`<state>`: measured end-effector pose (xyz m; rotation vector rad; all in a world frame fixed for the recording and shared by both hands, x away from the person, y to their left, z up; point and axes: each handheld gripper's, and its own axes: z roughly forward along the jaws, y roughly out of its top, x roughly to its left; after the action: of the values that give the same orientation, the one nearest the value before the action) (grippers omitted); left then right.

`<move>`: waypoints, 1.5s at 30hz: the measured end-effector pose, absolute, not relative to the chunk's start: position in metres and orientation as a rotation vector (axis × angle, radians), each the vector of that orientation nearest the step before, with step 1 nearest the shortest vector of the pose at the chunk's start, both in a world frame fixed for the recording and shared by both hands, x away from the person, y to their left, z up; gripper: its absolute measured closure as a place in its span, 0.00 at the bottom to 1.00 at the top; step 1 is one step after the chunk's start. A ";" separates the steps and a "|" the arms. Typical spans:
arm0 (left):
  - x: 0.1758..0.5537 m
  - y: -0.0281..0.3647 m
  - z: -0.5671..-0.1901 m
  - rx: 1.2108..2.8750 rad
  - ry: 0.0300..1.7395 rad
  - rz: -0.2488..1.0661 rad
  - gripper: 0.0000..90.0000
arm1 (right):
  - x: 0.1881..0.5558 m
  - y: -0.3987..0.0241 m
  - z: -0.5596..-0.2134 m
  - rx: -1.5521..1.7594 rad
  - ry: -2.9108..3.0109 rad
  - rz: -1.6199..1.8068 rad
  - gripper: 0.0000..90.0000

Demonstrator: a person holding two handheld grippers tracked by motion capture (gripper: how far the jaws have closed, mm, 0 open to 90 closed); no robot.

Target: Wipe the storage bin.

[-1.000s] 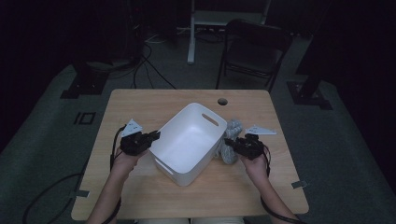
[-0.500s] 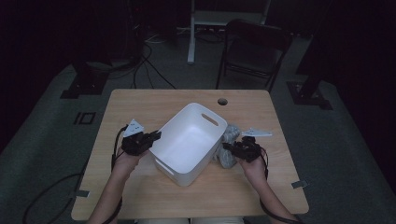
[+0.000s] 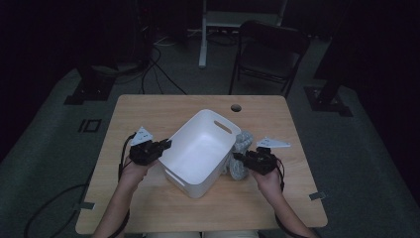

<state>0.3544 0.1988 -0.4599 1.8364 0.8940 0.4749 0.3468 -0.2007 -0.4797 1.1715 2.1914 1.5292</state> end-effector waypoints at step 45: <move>0.353 0.189 -0.460 1.838 0.894 0.512 0.93 | 0.354 -0.189 -0.509 1.227 2.291 1.394 0.77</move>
<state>0.3529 0.1895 -0.4599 1.8379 0.8937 0.5117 0.3544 -0.1886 -0.5093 1.2267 2.2908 1.3935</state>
